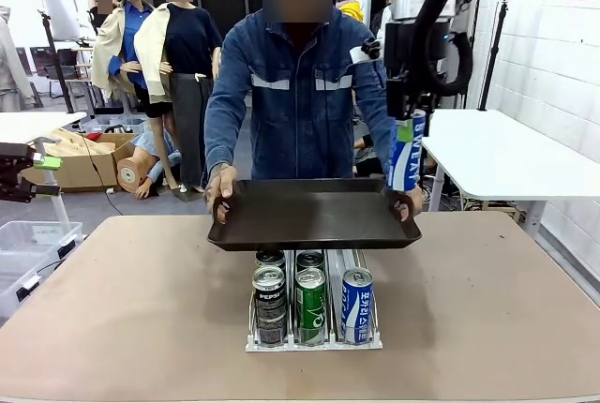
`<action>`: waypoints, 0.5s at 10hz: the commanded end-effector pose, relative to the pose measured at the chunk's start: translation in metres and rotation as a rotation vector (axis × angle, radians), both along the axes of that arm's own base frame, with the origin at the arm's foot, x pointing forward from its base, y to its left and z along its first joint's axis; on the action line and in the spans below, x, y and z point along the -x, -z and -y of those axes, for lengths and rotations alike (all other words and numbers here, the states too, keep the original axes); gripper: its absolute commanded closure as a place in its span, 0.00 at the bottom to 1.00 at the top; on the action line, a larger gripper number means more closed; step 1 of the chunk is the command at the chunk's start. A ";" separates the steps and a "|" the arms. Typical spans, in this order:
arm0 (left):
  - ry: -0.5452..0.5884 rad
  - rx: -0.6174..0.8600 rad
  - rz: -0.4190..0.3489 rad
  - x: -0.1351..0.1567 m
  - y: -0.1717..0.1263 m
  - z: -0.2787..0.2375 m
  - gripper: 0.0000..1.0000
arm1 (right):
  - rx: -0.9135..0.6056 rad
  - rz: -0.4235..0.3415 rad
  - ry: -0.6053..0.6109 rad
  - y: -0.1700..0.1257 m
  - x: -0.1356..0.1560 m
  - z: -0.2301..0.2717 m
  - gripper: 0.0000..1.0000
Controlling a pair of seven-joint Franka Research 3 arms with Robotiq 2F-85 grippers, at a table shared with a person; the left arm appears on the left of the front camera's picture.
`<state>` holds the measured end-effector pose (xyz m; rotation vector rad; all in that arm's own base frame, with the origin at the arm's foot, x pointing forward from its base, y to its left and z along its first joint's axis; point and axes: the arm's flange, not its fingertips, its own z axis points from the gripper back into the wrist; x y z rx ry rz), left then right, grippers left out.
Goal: Retrieve and hand over the desired beverage to the person.
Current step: Place the picked can on the Handle tray extended by the person.
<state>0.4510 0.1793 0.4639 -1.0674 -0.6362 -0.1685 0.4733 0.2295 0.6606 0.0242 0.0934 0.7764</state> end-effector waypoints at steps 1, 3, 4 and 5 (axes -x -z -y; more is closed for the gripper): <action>-0.001 -0.005 -0.002 0.001 -0.001 -0.001 0.00 | 0.035 -0.008 0.007 -0.003 -0.021 -0.020 1.00; -0.001 -0.005 -0.002 0.001 -0.001 -0.001 0.00 | -0.004 -0.016 -0.015 0.014 -0.032 -0.034 1.00; -0.001 -0.005 -0.002 0.001 -0.001 -0.001 0.00 | -0.014 -0.007 -0.019 0.024 -0.038 -0.041 1.00; -0.001 -0.005 -0.002 0.001 -0.001 -0.001 0.00 | -0.010 0.004 -0.010 0.031 -0.043 -0.047 1.00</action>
